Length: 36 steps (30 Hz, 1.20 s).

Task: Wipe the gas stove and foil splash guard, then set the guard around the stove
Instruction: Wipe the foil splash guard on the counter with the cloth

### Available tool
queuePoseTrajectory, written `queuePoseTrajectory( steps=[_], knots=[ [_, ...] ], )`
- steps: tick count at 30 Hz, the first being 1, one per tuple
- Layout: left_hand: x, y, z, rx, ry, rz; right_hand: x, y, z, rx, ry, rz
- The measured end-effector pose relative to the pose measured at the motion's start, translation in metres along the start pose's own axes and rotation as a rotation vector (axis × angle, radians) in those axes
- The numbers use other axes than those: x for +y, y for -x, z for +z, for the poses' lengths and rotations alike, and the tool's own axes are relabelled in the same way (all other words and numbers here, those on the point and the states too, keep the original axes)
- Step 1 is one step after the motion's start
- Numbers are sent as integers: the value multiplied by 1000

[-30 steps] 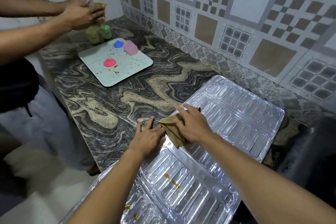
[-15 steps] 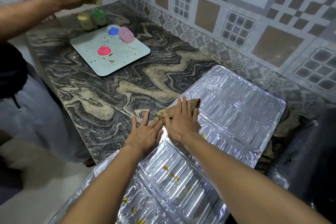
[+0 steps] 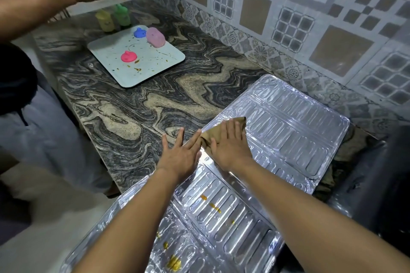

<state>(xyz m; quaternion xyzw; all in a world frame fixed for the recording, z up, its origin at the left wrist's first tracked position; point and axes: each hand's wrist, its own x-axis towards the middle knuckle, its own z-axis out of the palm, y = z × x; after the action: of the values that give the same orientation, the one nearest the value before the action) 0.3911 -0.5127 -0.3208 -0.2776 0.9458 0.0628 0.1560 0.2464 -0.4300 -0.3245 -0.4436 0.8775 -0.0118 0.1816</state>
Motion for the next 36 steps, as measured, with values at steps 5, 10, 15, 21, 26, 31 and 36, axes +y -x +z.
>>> queuePoseTrajectory(
  steps=[5,10,15,21,26,31,36],
  knots=[
    [1,0,-1,12,20,-15,19,14,-3,-58,55,-52],
    [0,0,1,1,9,-13,35,27,-7,-160,76,-45],
    [1,-2,0,-18,22,-15,49,47,-9,-265,78,32],
    [2,0,0,-10,15,-15,66,57,-4,-368,149,185],
    [3,-1,0,-17,24,-24,57,87,-28,-433,236,281],
    [6,-5,0,-37,27,-46,61,99,-39,-444,367,339],
    [8,-4,1,-32,10,-47,63,108,-48,-468,486,387]
  ],
)
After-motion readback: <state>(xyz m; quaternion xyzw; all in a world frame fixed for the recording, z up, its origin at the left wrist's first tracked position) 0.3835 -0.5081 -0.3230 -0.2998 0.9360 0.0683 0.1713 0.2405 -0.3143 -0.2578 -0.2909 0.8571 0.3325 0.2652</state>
